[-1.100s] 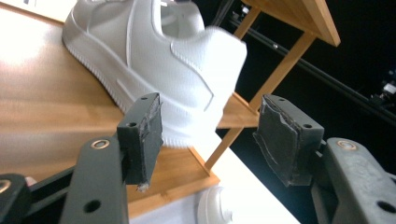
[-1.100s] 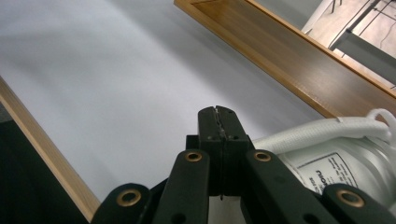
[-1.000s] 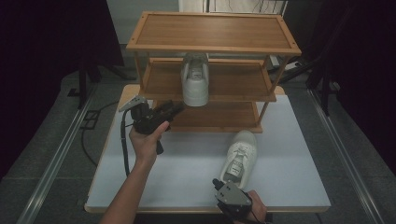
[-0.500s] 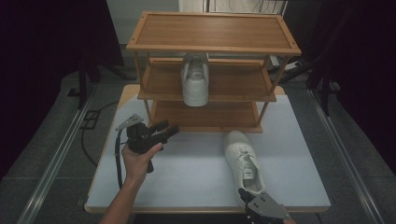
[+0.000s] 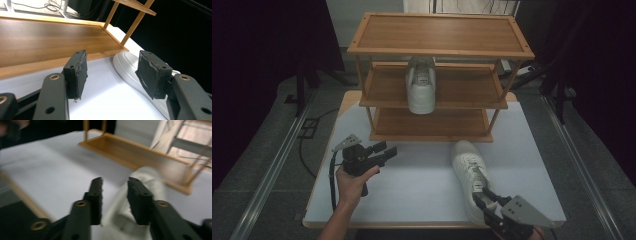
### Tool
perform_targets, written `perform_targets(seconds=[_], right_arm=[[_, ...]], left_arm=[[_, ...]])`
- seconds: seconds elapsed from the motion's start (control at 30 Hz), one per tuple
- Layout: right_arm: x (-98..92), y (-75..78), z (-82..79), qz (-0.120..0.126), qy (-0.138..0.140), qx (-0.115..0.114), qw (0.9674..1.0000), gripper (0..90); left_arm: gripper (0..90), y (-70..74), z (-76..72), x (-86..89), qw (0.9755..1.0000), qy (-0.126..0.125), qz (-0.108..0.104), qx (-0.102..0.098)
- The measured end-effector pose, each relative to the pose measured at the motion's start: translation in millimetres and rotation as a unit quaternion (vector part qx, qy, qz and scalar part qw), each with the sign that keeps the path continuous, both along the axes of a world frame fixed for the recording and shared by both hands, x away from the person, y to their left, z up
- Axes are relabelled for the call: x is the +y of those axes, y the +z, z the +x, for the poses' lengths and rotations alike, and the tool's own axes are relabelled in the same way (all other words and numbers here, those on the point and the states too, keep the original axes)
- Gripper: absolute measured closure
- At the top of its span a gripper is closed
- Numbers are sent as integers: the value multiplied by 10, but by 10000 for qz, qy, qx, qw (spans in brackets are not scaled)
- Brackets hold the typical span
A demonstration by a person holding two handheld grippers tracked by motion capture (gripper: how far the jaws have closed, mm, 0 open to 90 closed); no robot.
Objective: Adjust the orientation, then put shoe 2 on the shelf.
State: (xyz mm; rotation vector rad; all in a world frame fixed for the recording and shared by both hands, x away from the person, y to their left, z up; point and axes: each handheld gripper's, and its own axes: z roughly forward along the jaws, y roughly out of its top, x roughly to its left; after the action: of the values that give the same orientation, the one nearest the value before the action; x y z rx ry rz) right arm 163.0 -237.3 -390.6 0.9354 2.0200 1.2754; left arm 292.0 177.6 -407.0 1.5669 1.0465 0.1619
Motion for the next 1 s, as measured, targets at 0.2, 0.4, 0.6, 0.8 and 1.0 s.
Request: perform_targets(seconds=[0.2,0.4,0.6,0.8,1.0], right_arm=[[-297,50,342,230,-294,228,9990,502],[-365,-75,580,245,-219,580,9978,456],[-346,-181,684,227,-108,859,9960,445],[-313,-270,798,104,-246,1084,9937,439],[-250,-408,915,-112,-493,1235,9911,434]], left_arm=[[407,-43,-53,43,10000,33,-69,18],[406,-104,-74,11,9999,19,-86,108],[404,-143,-74,56,9997,37,-126,189],[403,-158,-75,103,9996,114,-145,218],[400,-142,-79,79,9996,59,-176,190]])
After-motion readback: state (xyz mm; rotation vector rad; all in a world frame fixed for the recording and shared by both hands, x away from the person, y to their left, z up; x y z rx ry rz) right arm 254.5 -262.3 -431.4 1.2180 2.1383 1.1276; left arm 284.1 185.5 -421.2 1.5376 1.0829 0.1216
